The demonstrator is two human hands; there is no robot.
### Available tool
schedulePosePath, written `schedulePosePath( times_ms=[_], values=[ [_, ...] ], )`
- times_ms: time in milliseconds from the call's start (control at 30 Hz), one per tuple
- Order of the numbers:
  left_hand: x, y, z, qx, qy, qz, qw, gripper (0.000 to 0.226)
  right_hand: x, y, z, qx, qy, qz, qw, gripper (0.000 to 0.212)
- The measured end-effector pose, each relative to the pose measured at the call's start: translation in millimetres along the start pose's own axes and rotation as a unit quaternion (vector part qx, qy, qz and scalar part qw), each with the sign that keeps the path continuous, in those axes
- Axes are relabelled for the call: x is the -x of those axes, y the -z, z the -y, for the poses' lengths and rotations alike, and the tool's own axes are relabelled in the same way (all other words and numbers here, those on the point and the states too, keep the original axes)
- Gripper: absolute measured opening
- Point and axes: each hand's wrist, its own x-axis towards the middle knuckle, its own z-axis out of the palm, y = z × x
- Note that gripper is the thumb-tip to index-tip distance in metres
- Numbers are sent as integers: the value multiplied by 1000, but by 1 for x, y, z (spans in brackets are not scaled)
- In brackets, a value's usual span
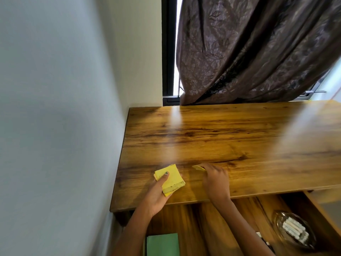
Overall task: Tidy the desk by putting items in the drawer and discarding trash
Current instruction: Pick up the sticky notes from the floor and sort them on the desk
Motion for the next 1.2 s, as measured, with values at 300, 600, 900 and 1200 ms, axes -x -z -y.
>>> schedulePosePath(
  times_ms=[300,600,900,1200],
  values=[
    [-6,2,4,4,-7,14,1000,22,11,-15,56,-72,244,-23,967,33],
    [-7,12,-1,10,12,26,1000,55,34,-44,44,-49,251,134,957,56],
    [-14,7,4,-45,-5,-35,998,39,18,-28,47,-343,-46,-5,938,30],
    [-9,1,6,-88,-27,-45,995,18,9,-18,36,-425,-124,246,862,18]
  ],
)
